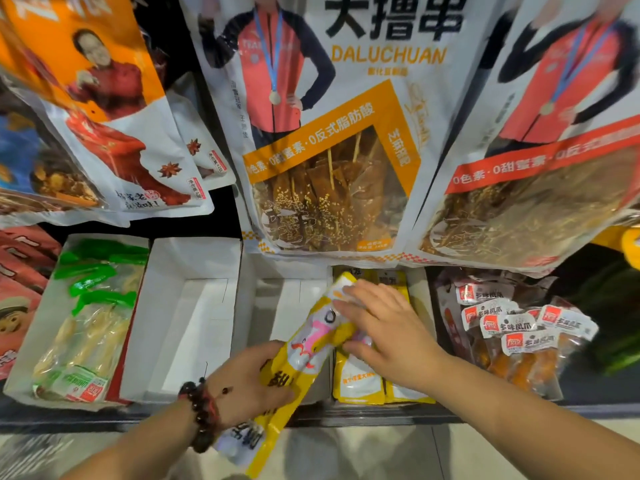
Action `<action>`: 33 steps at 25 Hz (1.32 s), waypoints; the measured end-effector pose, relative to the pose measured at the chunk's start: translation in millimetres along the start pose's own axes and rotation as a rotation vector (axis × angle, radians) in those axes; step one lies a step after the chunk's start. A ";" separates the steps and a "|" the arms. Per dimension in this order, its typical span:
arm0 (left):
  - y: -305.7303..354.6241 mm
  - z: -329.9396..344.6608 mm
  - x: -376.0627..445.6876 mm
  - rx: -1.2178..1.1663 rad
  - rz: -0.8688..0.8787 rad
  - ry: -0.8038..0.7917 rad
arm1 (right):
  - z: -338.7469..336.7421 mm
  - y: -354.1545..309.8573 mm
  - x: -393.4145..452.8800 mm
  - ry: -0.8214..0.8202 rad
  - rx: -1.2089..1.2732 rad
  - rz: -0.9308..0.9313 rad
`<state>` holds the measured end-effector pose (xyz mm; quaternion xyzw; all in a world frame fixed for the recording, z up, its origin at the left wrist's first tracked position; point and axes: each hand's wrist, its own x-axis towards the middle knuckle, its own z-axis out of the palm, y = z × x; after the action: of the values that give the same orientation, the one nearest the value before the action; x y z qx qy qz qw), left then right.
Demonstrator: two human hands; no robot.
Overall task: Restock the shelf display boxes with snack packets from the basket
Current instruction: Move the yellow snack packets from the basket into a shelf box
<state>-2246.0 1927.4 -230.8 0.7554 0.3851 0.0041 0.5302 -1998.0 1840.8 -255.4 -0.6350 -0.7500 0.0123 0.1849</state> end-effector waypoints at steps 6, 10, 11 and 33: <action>42.8 -18.2 30.3 0.605 0.265 -0.383 | -27.1 -2.8 -12.9 -0.179 -0.039 -0.076; 67.0 0.8 51.3 0.810 0.338 -0.533 | -40.0 -10.9 -36.3 -0.389 0.236 0.148; 68.4 3.5 55.1 0.801 0.342 -0.574 | -41.1 -13.6 -46.2 -0.416 0.313 0.236; -3.5 100.0 94.3 -0.595 -0.323 0.172 | 37.9 5.0 -39.8 0.302 0.441 1.347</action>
<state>-2140.2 1903.3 -315.4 0.4941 0.5247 0.0959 0.6866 -1999.4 1811.9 -302.3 -0.9019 -0.1425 0.1866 0.3626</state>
